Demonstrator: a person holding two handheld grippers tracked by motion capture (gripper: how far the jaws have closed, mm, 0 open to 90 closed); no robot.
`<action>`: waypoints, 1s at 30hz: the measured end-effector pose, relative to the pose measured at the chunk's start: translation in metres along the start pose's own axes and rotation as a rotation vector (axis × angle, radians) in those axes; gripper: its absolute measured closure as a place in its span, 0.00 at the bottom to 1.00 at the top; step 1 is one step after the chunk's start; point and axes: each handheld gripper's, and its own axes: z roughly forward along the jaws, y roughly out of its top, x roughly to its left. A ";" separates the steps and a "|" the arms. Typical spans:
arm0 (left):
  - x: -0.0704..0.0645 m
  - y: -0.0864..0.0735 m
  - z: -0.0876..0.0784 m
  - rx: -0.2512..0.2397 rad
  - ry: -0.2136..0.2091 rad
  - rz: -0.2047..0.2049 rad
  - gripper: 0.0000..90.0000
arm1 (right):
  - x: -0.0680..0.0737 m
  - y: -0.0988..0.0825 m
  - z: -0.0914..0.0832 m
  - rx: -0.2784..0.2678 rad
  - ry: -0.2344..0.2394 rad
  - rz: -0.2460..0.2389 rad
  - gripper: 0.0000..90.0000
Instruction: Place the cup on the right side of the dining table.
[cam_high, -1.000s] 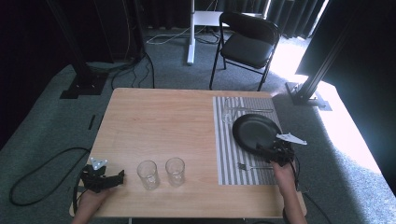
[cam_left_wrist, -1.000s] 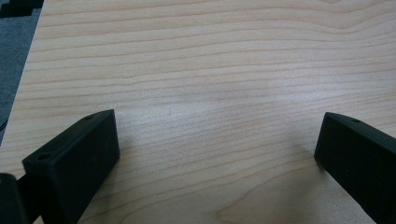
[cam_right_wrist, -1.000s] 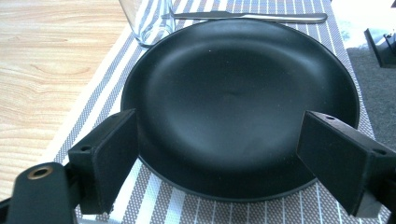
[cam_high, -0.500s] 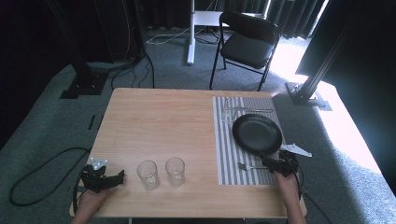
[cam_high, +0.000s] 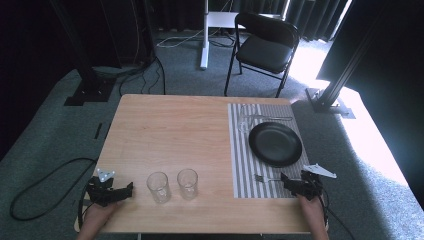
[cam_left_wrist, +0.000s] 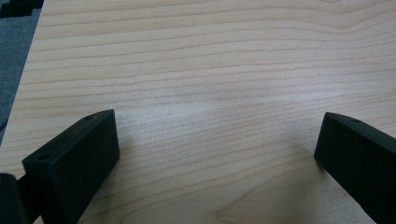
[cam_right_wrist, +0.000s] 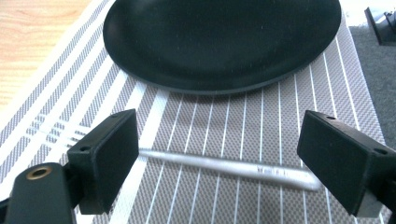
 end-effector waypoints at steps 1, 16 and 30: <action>0.000 0.000 0.000 0.000 0.000 0.000 0.00 | -0.001 -0.002 -0.001 0.002 0.001 0.002 0.13; 0.000 0.000 0.000 0.000 0.000 0.000 0.00 | -0.008 -0.025 -0.006 0.059 -0.027 -0.014 0.14; 0.000 0.000 0.000 0.000 0.000 0.000 0.00 | -0.019 -0.042 -0.016 0.066 -0.086 0.056 0.14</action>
